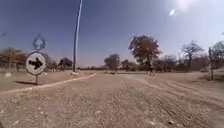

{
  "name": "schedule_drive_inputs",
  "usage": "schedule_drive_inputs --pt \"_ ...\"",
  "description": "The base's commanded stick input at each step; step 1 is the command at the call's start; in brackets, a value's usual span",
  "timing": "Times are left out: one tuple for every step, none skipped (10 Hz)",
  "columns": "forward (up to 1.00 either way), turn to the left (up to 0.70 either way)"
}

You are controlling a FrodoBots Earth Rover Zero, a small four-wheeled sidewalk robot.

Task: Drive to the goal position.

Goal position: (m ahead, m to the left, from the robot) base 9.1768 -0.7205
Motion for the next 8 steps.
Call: schedule_drive_inputs --pt "0.50 0.00" --pt "0.50 0.00" --pt "0.50 0.00" --pt "0.50 0.00" --pt "0.50 0.00" --pt "0.50 0.00" --pt "0.50 0.00" --pt "0.50 0.00"
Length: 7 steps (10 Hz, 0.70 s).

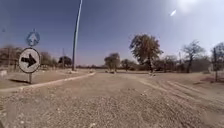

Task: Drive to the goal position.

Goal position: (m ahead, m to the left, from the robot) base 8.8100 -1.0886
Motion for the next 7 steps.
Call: schedule_drive_inputs --pt "0.50 0.00" --pt "0.50 0.00" --pt "0.50 0.00" --pt "0.50 0.00" --pt "0.50 0.00" --pt "0.50 0.00" --pt "0.50 0.00"
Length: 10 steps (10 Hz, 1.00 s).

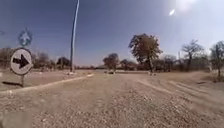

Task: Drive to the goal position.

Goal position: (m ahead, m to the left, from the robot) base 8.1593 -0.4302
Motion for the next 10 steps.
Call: schedule_drive_inputs --pt "0.50 0.00" --pt "0.50 0.00" --pt "0.50 0.00" --pt "0.50 0.00" --pt "0.50 0.00" --pt "0.50 0.00" --pt "0.50 0.00" --pt "0.50 0.00" --pt "0.50 0.00" --pt "0.50 0.00"
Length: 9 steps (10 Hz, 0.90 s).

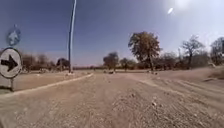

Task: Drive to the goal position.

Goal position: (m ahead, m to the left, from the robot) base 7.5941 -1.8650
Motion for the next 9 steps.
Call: schedule_drive_inputs --pt "0.50 0.00" --pt "0.50 0.00" --pt "0.50 0.00" --pt "0.50 0.00" --pt "0.50 0.00" --pt "0.50 0.00" --pt "0.50 0.00" --pt "0.50 0.00" --pt "0.50 0.00"
